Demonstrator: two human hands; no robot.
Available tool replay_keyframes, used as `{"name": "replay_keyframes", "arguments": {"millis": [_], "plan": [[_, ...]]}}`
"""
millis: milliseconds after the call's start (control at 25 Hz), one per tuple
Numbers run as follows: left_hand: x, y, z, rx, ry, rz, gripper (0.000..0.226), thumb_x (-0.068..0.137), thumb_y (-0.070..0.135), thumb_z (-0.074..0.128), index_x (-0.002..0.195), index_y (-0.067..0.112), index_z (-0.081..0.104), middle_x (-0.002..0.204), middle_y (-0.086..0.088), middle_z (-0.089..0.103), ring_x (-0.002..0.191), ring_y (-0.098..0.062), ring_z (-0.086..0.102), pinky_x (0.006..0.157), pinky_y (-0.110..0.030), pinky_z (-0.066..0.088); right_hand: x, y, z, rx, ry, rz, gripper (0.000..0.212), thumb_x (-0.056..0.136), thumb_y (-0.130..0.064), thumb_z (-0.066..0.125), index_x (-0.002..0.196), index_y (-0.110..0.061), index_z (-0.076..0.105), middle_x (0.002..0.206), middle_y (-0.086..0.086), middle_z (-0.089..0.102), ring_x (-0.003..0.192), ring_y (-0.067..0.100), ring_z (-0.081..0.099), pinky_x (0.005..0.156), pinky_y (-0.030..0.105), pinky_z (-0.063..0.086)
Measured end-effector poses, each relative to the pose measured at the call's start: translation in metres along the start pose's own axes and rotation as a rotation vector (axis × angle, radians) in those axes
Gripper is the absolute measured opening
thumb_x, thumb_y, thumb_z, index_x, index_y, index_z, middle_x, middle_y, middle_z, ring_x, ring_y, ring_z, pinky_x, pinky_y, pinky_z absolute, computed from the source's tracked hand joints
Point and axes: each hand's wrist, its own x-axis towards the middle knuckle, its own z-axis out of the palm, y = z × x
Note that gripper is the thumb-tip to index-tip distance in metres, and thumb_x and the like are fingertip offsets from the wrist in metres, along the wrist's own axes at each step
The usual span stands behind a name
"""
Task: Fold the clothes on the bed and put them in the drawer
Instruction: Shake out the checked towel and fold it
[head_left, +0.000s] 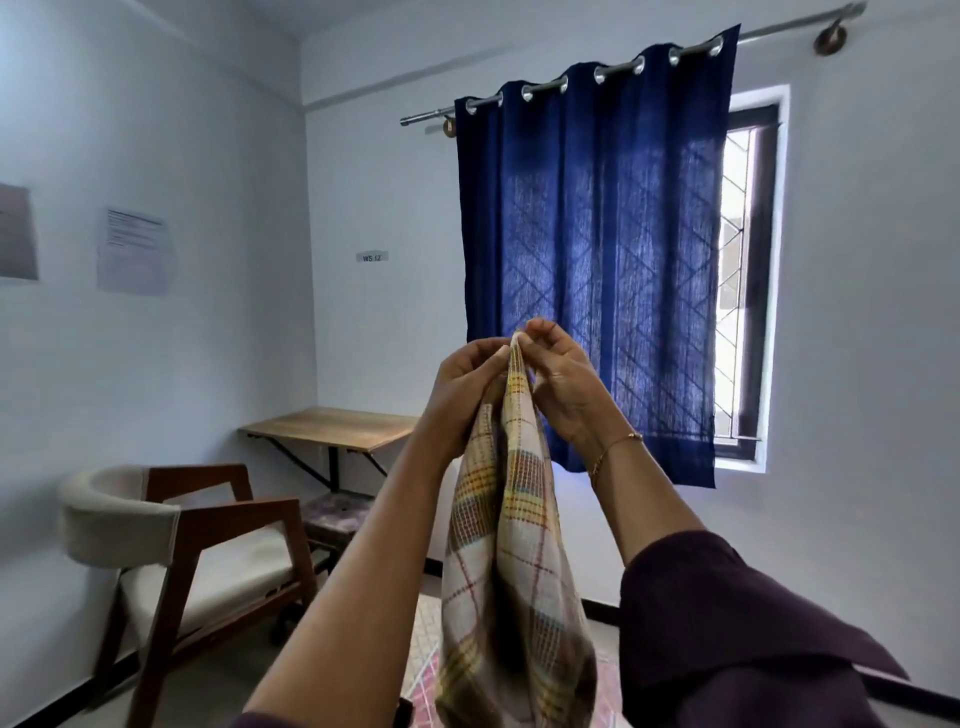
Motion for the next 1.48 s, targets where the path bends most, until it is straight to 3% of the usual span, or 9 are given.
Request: {"name": "replay_keyframes", "arguments": {"millis": [200,400,520,680,880,1000,1120,1280,1480], "plan": [[-0.003,-0.006,0.006,0.072,-0.013,-0.126,0.018,0.096,0.016,0.052,0.088,0.006,0.064,0.065,-0.007,0.059,0.055,-0.016,0.054,0.056,-0.028,0.048,-0.007,0.008,-0.012,-0.43,0.042,-0.086,0.019,0.091,0.002,0.053,0.085,-0.017,0.053,0.082,-0.002,0.055,0.074,0.009,0.053,0.064,0.015,0.049],[0.001,-0.013,0.002,0.207,0.196,-0.263,0.022,0.092,0.02,0.059,0.073,0.009,0.061,0.066,-0.007,0.058,0.056,-0.017,0.055,0.055,-0.028,0.052,-0.011,0.012,-0.013,-0.984,0.192,-0.234,0.015,0.085,-0.005,0.064,0.082,-0.017,0.056,0.089,0.0,0.058,0.078,0.009,0.052,0.067,0.006,0.042],[0.008,-0.018,0.001,0.347,0.369,-0.207,0.025,0.09,0.022,0.061,0.068,0.012,0.062,0.069,-0.007,0.061,0.066,-0.02,0.059,0.071,-0.036,0.055,-0.023,0.015,0.002,-1.019,0.256,-0.347,0.015,0.083,0.002,0.054,0.081,-0.012,0.056,0.082,0.004,0.058,0.066,0.011,0.052,0.059,0.011,0.044],[0.015,-0.011,0.001,0.434,0.436,-0.114,0.032,0.09,0.02,0.06,0.06,0.012,0.058,0.066,-0.004,0.057,0.072,-0.021,0.055,0.078,-0.039,0.052,-0.038,0.042,0.01,-1.25,-0.021,-0.007,0.022,0.08,0.006,0.04,0.089,0.001,0.059,0.081,0.012,0.06,0.076,0.025,0.058,0.062,0.029,0.045],[0.006,-0.014,0.001,0.468,0.378,-0.131,0.035,0.092,0.022,0.057,0.061,0.014,0.044,0.06,-0.003,0.04,0.06,-0.018,0.038,0.06,-0.03,0.035,-0.062,0.089,-0.024,-0.997,0.057,0.256,0.033,0.072,-0.002,0.035,0.083,-0.025,0.056,0.093,0.008,0.059,0.092,0.028,0.056,0.075,0.039,0.048],[0.003,-0.013,-0.007,0.476,0.349,-0.142,0.024,0.092,0.023,0.057,0.073,0.01,0.052,0.072,-0.01,0.047,0.066,-0.02,0.044,0.062,-0.031,0.039,-0.076,0.102,-0.034,-1.03,-0.212,0.571,0.029,0.095,-0.018,0.041,0.12,-0.022,0.057,0.122,0.01,0.058,0.114,0.026,0.052,0.102,0.041,0.042],[0.006,-0.01,-0.018,0.429,0.395,-0.121,0.024,0.093,0.022,0.057,0.072,0.009,0.054,0.072,-0.011,0.05,0.067,-0.021,0.049,0.064,-0.035,0.046,-0.089,0.109,-0.041,-1.389,-0.341,0.856,0.051,0.095,-0.04,0.044,0.137,-0.01,0.04,0.136,0.013,0.046,0.125,0.028,0.044,0.107,0.04,0.035],[0.003,-0.024,-0.032,0.505,0.401,-0.138,0.02,0.093,0.022,0.057,0.079,0.008,0.061,0.075,-0.011,0.054,0.069,-0.022,0.053,0.071,-0.041,0.054,-0.107,0.124,-0.041,-1.86,-0.592,0.846,0.042,0.096,-0.02,0.047,0.134,-0.004,0.045,0.131,0.016,0.047,0.124,0.028,0.043,0.105,0.035,0.033],[-0.004,-0.046,-0.054,0.635,0.502,-0.203,0.021,0.095,0.024,0.052,0.082,0.009,0.059,0.074,-0.002,0.056,0.067,-0.015,0.053,0.068,-0.035,0.048,-0.104,0.11,-0.051,-1.958,-0.597,0.855,0.043,0.097,-0.018,0.044,0.139,-0.008,0.041,0.142,0.012,0.042,0.132,0.026,0.038,0.107,0.033,0.031]]}}
